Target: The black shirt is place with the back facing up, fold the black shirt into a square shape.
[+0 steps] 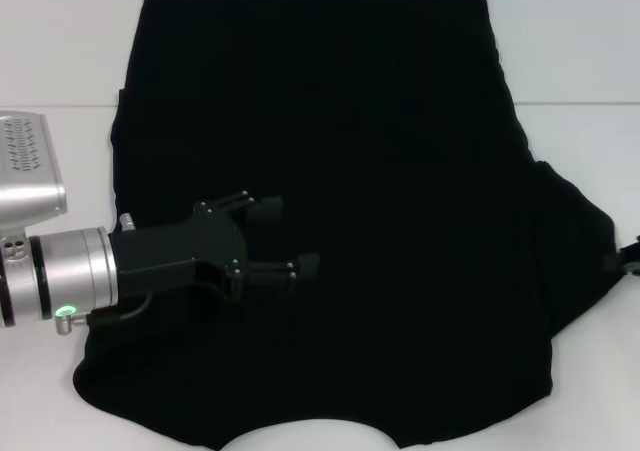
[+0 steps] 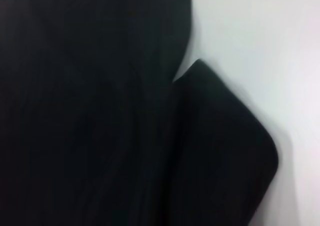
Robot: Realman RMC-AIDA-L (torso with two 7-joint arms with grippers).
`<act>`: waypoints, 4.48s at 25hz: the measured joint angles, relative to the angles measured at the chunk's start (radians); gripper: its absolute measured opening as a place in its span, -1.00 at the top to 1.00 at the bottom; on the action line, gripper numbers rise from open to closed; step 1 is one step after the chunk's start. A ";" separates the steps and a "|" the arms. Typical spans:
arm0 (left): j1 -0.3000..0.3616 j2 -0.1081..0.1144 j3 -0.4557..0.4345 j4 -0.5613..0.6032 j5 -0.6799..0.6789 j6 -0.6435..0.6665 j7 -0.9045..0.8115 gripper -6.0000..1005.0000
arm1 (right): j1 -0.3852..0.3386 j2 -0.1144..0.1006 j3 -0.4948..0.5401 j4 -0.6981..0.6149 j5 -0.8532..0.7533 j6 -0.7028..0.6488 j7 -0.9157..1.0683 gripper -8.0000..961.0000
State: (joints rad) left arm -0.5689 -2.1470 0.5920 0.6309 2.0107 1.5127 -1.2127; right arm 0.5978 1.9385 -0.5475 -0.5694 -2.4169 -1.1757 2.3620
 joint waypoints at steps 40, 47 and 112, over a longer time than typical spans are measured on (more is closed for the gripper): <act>-0.006 -0.004 0.003 0.002 -0.001 0.011 -0.038 -0.88 | -0.082 0.001 0.199 -0.005 0.065 -0.007 -0.142 0.96; -0.007 -0.004 0.003 0.005 -0.001 0.013 -0.040 -0.88 | -0.096 0.009 0.209 -0.024 0.066 -0.020 -0.144 0.96; 0.144 0.035 -0.194 0.288 0.204 0.187 -0.383 -0.88 | 0.019 0.082 -0.123 0.001 0.527 -0.195 -0.400 -0.89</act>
State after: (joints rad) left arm -0.4253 -2.1121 0.3980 0.9193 2.2143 1.7001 -1.5962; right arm 0.6171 2.0205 -0.6706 -0.5684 -1.8901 -1.3708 1.9622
